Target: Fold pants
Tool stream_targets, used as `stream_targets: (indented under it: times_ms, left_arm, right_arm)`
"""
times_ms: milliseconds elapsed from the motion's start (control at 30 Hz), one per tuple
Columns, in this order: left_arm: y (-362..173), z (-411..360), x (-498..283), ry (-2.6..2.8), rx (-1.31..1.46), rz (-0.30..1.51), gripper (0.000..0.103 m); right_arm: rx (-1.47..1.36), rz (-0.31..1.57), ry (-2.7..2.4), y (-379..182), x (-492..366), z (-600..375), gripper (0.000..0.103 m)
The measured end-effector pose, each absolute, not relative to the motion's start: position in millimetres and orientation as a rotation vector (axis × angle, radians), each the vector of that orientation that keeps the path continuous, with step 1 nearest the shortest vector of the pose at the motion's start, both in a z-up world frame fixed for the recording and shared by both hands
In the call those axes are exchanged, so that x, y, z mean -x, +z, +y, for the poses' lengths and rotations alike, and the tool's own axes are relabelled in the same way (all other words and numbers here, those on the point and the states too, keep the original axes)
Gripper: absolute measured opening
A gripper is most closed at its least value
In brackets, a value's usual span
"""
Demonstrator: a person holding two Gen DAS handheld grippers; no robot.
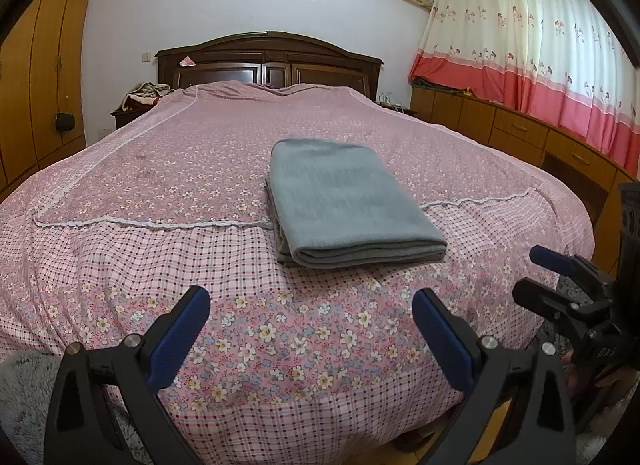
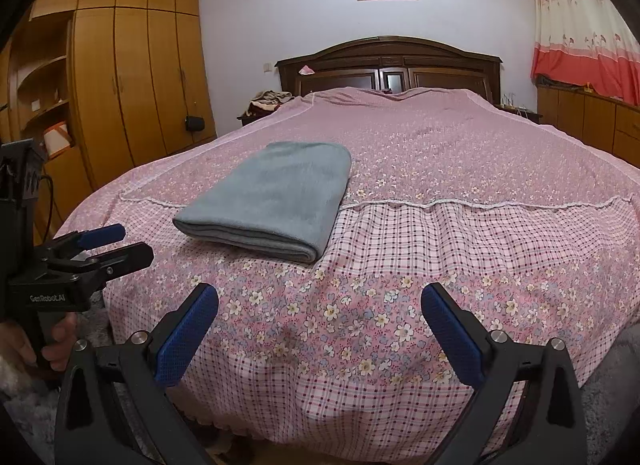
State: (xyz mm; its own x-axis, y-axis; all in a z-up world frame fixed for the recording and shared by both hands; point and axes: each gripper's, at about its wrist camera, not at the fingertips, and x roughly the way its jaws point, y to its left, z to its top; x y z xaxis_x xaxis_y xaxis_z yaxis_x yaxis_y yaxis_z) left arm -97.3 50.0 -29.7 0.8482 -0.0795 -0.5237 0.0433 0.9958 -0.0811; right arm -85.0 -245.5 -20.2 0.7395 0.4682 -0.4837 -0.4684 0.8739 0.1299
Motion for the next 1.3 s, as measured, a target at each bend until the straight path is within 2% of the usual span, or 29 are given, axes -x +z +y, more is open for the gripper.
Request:
stream_targets:
  times_ms: [1300]
  left_arm:
    - [-33.6,50.7,93.3,-0.067,0.063,0.577,0.103]
  right_arm:
    - [-0.018,0.562,0.506,-24.7,80.7,-246.6,0.103]
